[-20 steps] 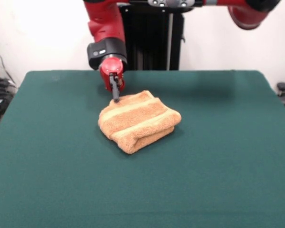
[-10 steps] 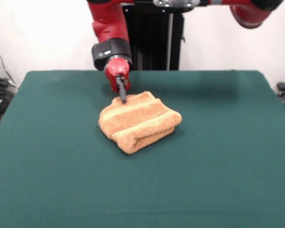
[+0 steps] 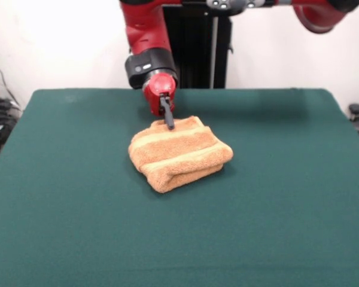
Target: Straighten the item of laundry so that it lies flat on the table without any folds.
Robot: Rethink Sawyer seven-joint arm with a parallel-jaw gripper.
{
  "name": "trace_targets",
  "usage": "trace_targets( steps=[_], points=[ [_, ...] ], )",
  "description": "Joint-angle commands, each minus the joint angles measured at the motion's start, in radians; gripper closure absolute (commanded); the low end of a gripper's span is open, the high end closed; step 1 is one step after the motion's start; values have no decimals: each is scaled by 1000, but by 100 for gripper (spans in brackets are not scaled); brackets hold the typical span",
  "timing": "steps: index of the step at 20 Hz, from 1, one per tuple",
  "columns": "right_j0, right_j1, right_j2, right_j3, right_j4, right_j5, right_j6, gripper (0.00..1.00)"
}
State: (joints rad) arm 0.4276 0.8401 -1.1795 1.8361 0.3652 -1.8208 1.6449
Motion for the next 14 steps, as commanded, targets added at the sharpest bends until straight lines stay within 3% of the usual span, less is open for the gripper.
trace_targets(
  steps=[1, 6, 14],
  points=[
    [38, 103, 50, -206, -17, -96, -67, 0],
    [35, 112, 40, -214, -33, -90, -66, 0],
    [74, 128, 39, -195, -52, -205, -61, 0]
  ],
)
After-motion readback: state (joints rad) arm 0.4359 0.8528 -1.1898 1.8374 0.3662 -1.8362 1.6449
